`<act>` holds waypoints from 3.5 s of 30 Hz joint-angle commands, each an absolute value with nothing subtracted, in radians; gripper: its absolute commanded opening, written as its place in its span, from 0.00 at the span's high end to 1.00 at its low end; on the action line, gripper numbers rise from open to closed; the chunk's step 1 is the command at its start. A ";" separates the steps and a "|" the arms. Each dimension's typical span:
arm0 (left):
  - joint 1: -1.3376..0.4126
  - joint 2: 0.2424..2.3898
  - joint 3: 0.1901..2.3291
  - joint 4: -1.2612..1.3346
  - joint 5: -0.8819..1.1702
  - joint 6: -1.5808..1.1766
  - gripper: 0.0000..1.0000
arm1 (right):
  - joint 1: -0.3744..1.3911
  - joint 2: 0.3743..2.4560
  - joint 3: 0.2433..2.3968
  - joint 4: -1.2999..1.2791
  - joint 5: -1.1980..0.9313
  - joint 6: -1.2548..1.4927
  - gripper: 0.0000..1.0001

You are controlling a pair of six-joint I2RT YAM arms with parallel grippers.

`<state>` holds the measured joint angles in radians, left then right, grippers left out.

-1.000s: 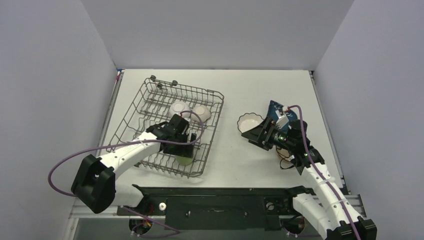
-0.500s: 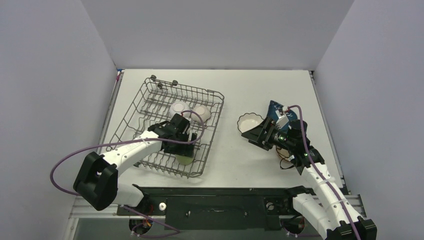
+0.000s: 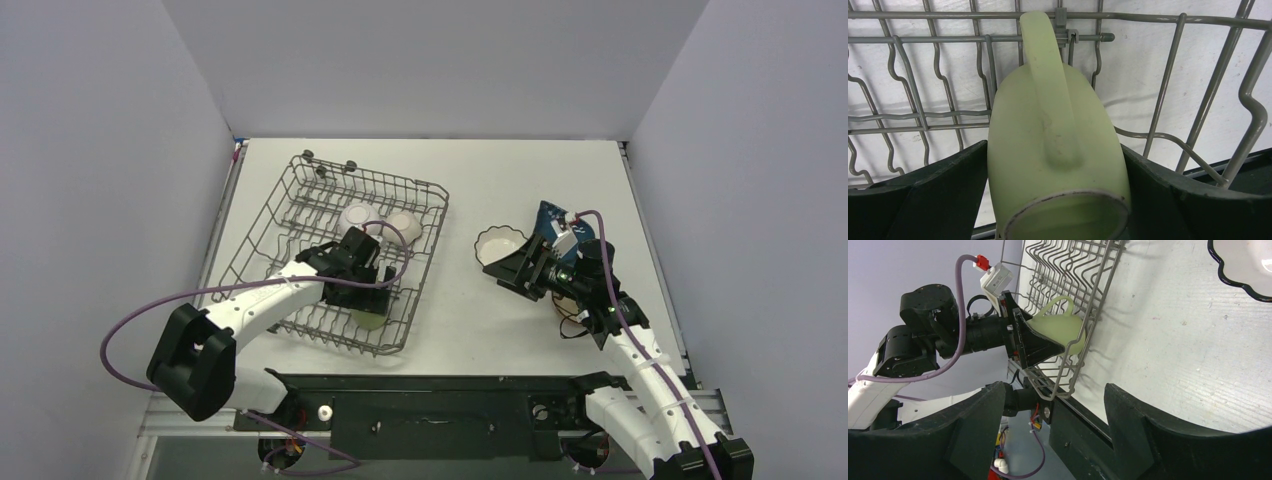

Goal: Load the mixed dishes into the dish rack

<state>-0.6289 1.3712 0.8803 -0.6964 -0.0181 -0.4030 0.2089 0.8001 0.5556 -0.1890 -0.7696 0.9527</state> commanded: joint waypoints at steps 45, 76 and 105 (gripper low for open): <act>-0.625 0.621 0.993 -0.553 -0.143 -0.497 0.04 | 0.195 0.895 0.873 -0.812 0.322 0.708 0.31; -0.626 0.552 0.958 -0.591 -0.135 -0.460 0.04 | 0.438 1.418 0.878 -0.796 0.518 0.695 0.67; -0.626 0.585 0.981 -0.610 -0.148 -0.515 0.04 | 0.448 1.342 0.849 -0.712 0.534 0.675 1.00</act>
<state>-0.6285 0.5709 0.9512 -0.6174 -0.1276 -0.4690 0.4381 1.4517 0.8333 -0.7284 0.4831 0.7040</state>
